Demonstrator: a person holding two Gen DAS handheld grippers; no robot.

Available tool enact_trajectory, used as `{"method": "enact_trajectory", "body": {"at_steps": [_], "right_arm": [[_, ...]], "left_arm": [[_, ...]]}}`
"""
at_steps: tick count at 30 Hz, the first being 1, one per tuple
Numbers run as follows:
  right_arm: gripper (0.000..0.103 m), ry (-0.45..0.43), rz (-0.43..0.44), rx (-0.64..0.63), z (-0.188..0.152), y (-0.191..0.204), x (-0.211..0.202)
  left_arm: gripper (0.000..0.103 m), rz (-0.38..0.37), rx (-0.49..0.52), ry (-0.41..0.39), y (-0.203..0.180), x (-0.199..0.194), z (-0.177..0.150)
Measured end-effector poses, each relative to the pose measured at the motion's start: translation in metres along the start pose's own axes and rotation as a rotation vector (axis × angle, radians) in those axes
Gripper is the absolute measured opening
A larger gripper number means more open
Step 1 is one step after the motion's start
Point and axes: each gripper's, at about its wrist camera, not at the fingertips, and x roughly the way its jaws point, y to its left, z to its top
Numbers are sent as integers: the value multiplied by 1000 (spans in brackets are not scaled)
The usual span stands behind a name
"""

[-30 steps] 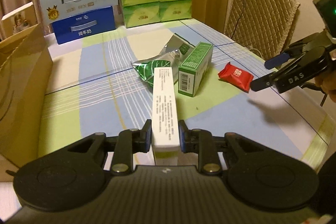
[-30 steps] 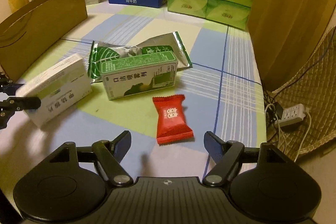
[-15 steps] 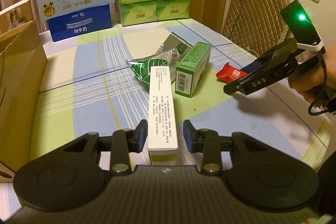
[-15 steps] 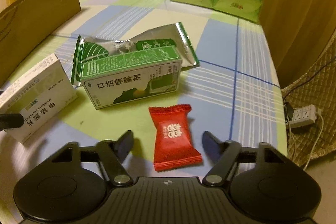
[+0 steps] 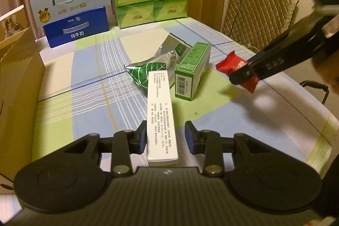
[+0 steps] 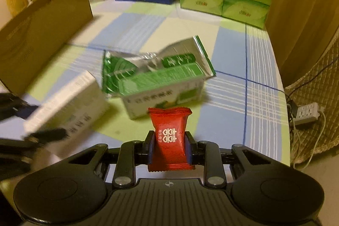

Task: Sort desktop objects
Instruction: 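Lift the white medicine box with the left gripper while the right gripper lifts the red candy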

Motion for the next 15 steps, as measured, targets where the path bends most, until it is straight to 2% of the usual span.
{"method": "enact_trajectory", "body": {"at_steps": [1, 3, 8, 15], "right_arm": [[25, -2, -1, -3, 1, 6, -3], [25, -3, -7, 2, 0, 15, -8], [25, -6, 5, 63, -13, 36, -14], [25, -36, 66, 168, -38, 68, -15]], "left_arm": [[30, 2, 0, 11, 0, 2, 0], [21, 8, -6, 27, 2, 3, -3], [20, 31, -16, 17, 9, -20, -9], [20, 77, -102, 13, 31, -50, -36]]}}
